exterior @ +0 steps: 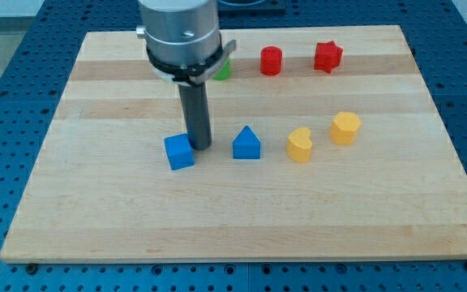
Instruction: Slightly push the yellow heart towards the down of the board
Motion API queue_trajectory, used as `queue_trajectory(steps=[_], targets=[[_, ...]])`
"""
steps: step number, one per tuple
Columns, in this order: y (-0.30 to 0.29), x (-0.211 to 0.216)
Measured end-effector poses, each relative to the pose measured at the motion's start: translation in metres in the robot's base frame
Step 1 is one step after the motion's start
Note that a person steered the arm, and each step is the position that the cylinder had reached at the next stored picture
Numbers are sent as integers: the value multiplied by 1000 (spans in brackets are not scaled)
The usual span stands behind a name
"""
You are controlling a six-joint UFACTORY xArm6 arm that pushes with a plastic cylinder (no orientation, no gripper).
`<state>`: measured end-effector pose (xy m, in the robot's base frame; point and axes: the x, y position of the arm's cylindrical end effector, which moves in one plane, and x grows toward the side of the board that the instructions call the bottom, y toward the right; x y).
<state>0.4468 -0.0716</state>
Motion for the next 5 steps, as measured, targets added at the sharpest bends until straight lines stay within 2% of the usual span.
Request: queue_trajectory(steps=[2,5], targets=[[9,-46],[104,-48]])
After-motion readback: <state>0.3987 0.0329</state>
